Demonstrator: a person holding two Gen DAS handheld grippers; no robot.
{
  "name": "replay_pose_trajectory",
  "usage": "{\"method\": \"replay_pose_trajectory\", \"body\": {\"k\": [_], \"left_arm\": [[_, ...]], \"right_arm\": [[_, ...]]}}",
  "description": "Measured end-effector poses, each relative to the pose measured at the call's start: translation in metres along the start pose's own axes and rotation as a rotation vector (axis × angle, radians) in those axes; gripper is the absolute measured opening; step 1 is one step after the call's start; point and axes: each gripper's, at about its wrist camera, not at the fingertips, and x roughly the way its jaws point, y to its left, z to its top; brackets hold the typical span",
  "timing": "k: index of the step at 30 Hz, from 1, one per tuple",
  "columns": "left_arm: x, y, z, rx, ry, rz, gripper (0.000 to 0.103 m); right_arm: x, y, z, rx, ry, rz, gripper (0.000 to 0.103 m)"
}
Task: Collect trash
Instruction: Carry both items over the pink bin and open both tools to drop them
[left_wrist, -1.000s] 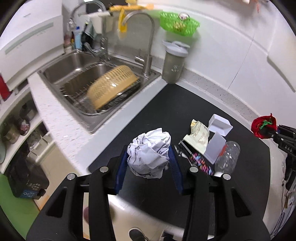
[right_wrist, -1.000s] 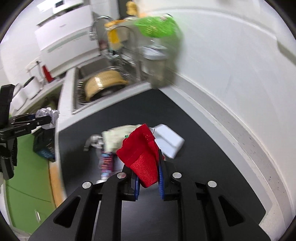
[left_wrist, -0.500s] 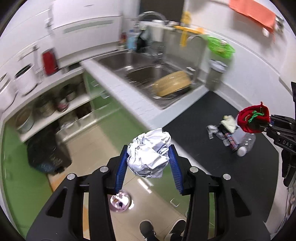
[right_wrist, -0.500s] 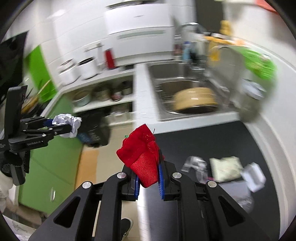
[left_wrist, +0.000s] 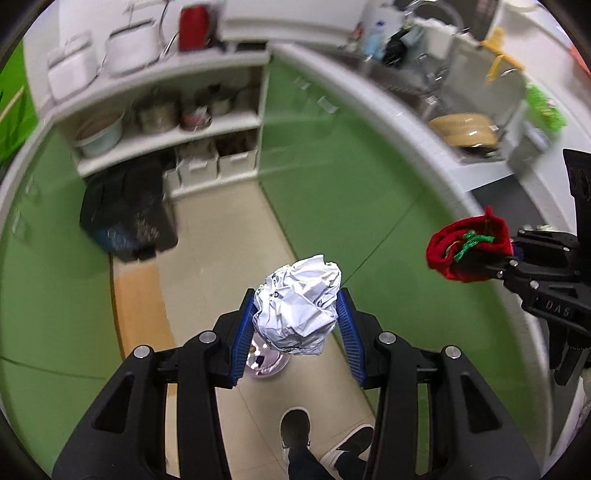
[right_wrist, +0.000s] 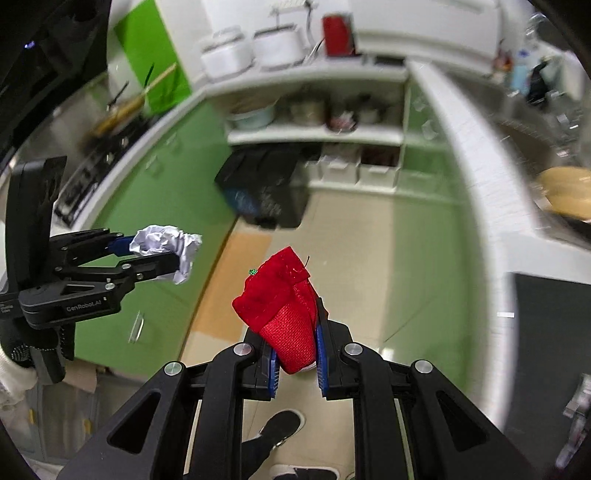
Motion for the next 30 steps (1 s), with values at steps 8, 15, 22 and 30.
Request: {"method": "replay_pose_trajectory", "body": {"k": [8,15,22,30], "left_arm": [[0.133,0.06,-0.057,-0.093,0.109,-0.028,0.043],[0.249,0.097,-0.114,-0.141,0.187,-0.048,0.043],[0.326,0.111,-0.15,-0.158,0.23,-0.044,0.049],[0.354,0.134,-0.163,-0.194,0.225,-0.026,0.096]], "right_arm": [[0.15,-0.006,-0.025,-0.007,0.134,0.036,0.015],[0.254,-0.026,-0.066,0.011,0.204,0.041,0.015],[0.319,-0.037,-0.095,0.024,0.243,0.056,0.015],[0.367,-0.032,-0.112,0.018,0.289,0.086,0.015]]}}
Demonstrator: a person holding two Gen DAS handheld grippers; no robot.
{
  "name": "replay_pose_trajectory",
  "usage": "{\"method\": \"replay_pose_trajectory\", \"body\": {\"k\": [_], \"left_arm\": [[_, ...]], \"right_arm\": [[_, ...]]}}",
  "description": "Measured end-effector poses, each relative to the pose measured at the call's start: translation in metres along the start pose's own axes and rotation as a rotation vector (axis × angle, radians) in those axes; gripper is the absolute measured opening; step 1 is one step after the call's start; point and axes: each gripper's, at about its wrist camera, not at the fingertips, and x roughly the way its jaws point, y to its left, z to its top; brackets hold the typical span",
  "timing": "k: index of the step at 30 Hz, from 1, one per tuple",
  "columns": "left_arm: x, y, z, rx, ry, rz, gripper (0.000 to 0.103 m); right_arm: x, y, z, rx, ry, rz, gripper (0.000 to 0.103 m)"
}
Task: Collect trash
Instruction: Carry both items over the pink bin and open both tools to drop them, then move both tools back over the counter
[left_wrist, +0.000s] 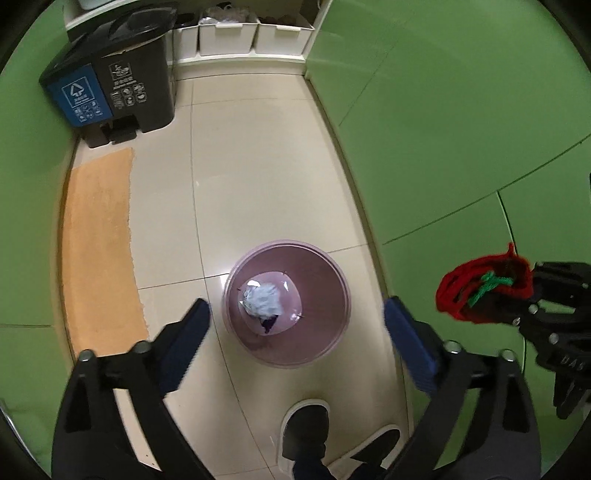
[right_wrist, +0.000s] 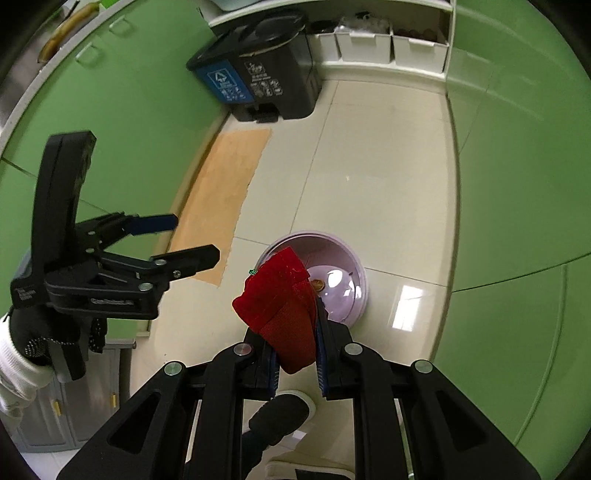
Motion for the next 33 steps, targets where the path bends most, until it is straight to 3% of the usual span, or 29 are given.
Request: {"method": "replay_pose_trajectory", "body": {"k": [4,5,6,9,10,15,21,27,33], "left_arm": [[-0.005,0.015,0.001,-0.041,-0.016,-0.002,0.1],[-0.007,0.018,0.001,-0.05,-0.018,-0.001,0.1],[-0.006,0.023,0.002,-0.053,-0.02,0.002,0.1],[-0.011,0.029,0.002,-0.064,-0.027,0.009,0.1],[-0.013,0.031,0.002,-0.07,-0.029,0.011,0.1],[-0.027,0.029,0.002,-0.08,-0.037,0.013,0.1],[-0.064,0.01,0.002,-0.053,-0.037,0.013,0.1],[-0.144,-0.029,0.008,-0.002,-0.066,0.005,0.1],[-0.242,-0.075,0.021,0.067,-0.133,0.008,0.1]], "right_arm": [[0.017,0.003,0.002,-0.003,0.01,0.015,0.024],[0.021,0.005,0.003,-0.002,0.011,0.018,0.033],[0.023,0.006,0.004,-0.003,0.006,0.012,0.052],[0.023,0.006,0.003,0.007,-0.016,0.007,0.088],[0.024,0.005,0.003,0.009,-0.019,0.003,0.092],[0.019,0.002,0.001,0.024,-0.007,-0.02,0.096],[-0.022,0.004,-0.004,0.055,-0.021,-0.049,0.097],[-0.11,0.02,-0.007,0.078,-0.079,-0.07,0.097],[-0.234,0.042,-0.013,0.108,-0.197,-0.093,0.097]]}}
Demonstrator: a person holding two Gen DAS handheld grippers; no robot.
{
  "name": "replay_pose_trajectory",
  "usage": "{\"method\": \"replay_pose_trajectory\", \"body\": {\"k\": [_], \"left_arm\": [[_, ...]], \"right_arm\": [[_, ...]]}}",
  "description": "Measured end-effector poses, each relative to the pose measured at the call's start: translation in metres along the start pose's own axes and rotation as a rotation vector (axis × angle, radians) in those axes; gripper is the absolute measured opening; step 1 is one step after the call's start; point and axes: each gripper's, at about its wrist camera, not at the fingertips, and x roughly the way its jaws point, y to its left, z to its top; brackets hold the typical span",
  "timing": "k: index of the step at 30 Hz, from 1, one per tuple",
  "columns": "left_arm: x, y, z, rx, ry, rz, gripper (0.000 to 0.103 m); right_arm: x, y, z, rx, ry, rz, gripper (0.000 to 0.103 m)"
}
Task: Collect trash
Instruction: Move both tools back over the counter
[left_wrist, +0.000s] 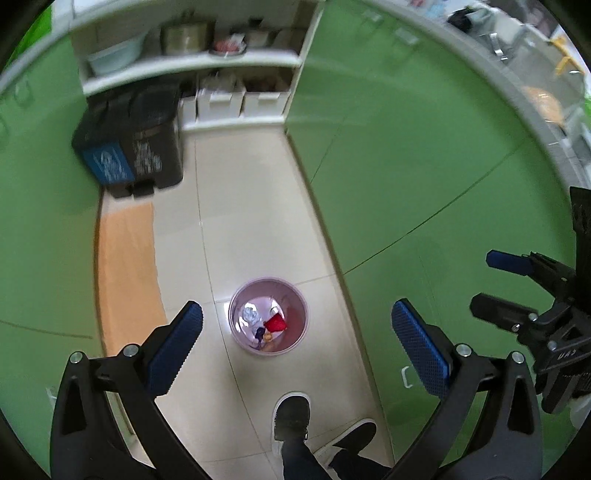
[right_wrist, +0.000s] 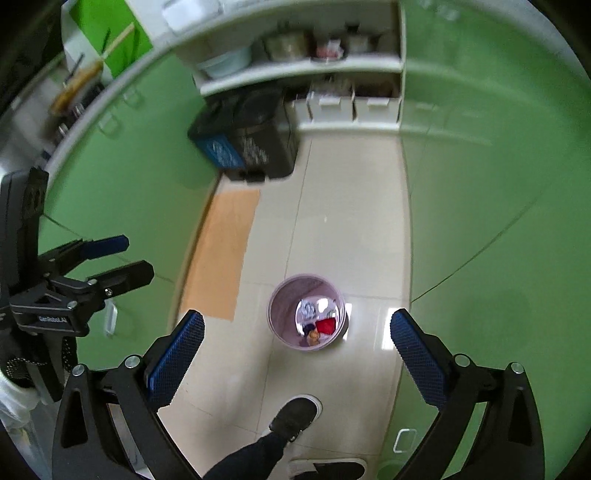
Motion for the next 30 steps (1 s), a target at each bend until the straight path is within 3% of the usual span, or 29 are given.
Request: {"method": "replay_pose_trajectory", "body": {"k": [8,14,21,30], "left_arm": [[-0.123,-0.07,0.039,0.116,-0.087,-0.033,0.1],[-0.184,-0.131,0.06,0.216,-0.137,-0.09,0.1],[-0.212,-0.22,0.075,0.376,-0.167,-0.216,0.1],[-0.202,-0.347,0.076,0.584,-0.142,-0.369,0.1]], "right_arm": [[-0.153,0.006,0.008,0.052,-0.158,-0.04,0.097],[-0.247,-0.011,-0.005,0.135,-0.281,-0.106,0.097],[-0.328,-0.047,-0.056,0.273,-0.382,-0.226,0.097],[-0.402,-0.12,-0.149,0.509,-0.454,-0.414,0.097]]}}
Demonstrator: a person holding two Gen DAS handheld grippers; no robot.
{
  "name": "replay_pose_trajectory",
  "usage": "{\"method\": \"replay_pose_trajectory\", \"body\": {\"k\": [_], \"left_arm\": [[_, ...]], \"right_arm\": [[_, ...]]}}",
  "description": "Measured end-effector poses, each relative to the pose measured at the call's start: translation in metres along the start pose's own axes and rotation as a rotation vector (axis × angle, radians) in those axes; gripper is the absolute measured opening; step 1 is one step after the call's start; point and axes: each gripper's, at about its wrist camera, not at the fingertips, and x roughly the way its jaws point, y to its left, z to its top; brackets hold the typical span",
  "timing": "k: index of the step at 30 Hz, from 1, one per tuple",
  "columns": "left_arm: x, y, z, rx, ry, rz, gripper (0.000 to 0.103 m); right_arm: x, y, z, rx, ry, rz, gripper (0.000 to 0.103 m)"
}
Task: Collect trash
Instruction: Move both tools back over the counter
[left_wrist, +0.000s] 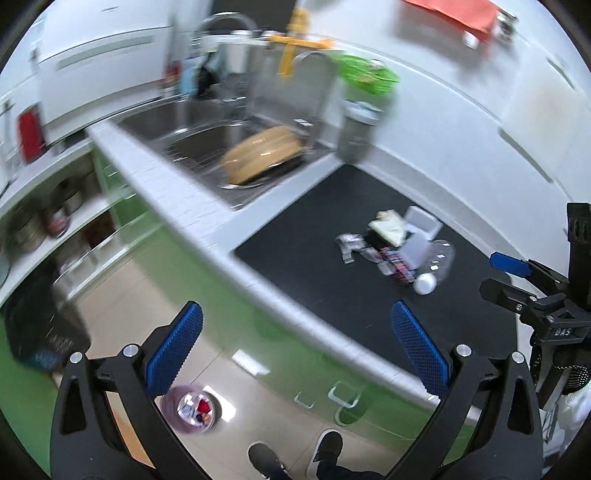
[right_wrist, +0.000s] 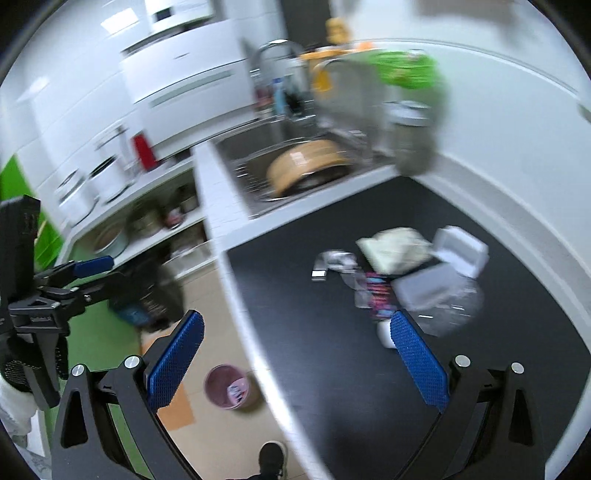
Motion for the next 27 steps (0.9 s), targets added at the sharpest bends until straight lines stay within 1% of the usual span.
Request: {"method": "replay_pose_trajectory", "body": {"k": [4,7,12,15,20,27], "left_arm": [[0.025,-0.04,0.02,0.068,0.014,-0.037,0.1],[0.045,-0.063,0.031,0.089,0.033,-0.058,0.1],[0.076,-0.088,0.05,0.115,0.055,-0.061,0.1],[0.098,-0.101,0.06,0.127,0.07,-0.058,0.1],[0.132,-0.111,0.072,0.139,0.105,-0.05,0.1],[0.172,-0.116,0.071,0.131,0.155,-0.047,0.1]], "right_arm": [[-0.012,-0.043,0.0,0.047,-0.015,-0.05,0.097],[-0.013,-0.068,0.001,0.061,-0.012,-0.074,0.097],[-0.006,-0.103,0.011,0.071,-0.003,-0.097,0.097],[0.005,-0.127,0.02,0.074,0.007,-0.106,0.097],[0.028,-0.153,0.029,0.075,0.036,-0.12,0.097],[0.081,-0.187,0.035,0.085,0.103,-0.141,0.097]]}}
